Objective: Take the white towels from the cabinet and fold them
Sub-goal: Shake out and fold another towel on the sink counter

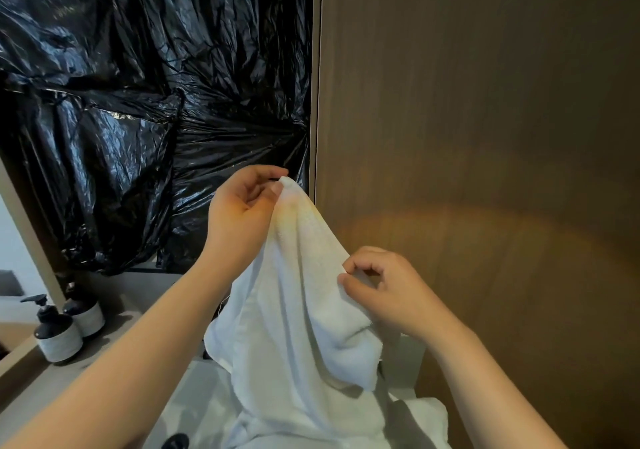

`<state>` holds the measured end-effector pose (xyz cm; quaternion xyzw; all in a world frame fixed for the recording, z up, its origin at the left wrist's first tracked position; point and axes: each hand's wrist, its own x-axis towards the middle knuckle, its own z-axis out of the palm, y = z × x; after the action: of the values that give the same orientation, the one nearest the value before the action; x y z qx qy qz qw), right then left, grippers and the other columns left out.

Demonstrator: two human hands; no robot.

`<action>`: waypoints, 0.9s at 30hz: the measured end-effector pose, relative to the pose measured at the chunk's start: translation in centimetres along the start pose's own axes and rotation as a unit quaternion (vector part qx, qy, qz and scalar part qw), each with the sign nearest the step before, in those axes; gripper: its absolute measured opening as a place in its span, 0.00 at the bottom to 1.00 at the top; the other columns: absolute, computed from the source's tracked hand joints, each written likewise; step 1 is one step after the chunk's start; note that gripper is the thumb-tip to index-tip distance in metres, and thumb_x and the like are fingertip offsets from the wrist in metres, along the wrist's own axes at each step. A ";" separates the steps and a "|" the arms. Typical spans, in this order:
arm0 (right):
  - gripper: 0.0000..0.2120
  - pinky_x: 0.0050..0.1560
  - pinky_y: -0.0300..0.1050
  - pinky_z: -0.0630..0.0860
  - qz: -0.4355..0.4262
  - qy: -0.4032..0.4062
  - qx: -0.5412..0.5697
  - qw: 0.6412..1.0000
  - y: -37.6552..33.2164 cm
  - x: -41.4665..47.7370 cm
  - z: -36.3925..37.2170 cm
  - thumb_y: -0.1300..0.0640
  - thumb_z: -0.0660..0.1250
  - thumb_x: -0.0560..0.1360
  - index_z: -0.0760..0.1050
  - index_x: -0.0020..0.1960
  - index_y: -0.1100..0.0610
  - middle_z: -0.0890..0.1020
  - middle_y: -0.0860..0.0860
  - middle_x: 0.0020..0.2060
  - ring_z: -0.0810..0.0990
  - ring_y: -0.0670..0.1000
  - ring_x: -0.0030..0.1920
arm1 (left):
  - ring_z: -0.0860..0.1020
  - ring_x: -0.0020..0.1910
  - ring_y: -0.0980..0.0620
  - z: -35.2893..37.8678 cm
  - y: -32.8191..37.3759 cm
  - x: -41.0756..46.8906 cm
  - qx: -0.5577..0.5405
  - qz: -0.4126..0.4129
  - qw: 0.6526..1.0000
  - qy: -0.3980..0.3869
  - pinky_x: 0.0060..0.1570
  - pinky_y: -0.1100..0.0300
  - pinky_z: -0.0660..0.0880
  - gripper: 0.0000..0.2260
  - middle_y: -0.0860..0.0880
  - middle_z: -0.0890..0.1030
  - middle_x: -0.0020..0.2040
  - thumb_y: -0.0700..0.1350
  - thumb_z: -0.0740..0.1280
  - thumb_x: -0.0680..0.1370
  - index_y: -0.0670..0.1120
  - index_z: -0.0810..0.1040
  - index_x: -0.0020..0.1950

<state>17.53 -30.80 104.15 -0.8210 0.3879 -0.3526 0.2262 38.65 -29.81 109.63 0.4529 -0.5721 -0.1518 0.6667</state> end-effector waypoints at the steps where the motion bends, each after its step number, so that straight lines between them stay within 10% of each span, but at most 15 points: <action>1: 0.09 0.40 0.40 0.70 -0.002 0.005 -0.004 1.000 0.3 -0.1 0.1 0.50 0.66 0.75 0.75 0.35 0.45 0.75 0.41 0.37 0.74 0.44 0.39 | 0.81 0.41 0.64 0.1 -0.3 -0.1 0.002 -0.004 1.000 -0.002 0.38 0.75 0.73 0.10 0.61 0.84 0.41 0.39 0.65 0.78 0.53 0.81 0.50; 17: 0.09 0.45 0.33 0.74 0.044 0.126 0.124 0.983 3.2 -3.0 2.8 0.55 0.70 0.76 0.82 0.37 0.52 0.82 0.43 0.41 0.80 0.43 0.44 | 0.78 0.39 0.69 -0.8 -4.8 0.6 0.043 -0.052 0.996 0.058 0.37 0.78 0.71 0.11 0.67 0.81 0.39 0.41 0.64 0.79 0.57 0.80 0.49; 27: 0.19 0.32 0.40 0.65 0.074 0.007 0.015 0.997 6.1 -5.7 3.2 0.39 0.64 0.75 0.76 0.33 0.52 0.75 0.50 0.29 0.72 0.48 0.30 | 0.78 0.38 0.69 -1.1 -7.8 0.5 0.083 -0.082 0.991 0.066 0.38 0.70 0.75 0.10 0.65 0.81 0.40 0.42 0.63 0.79 0.57 0.80 0.49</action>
<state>14.43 -29.59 95.81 -0.7840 0.4435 -0.3467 0.2614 42.29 -33.93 103.98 0.5607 -0.4986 -0.1280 0.6486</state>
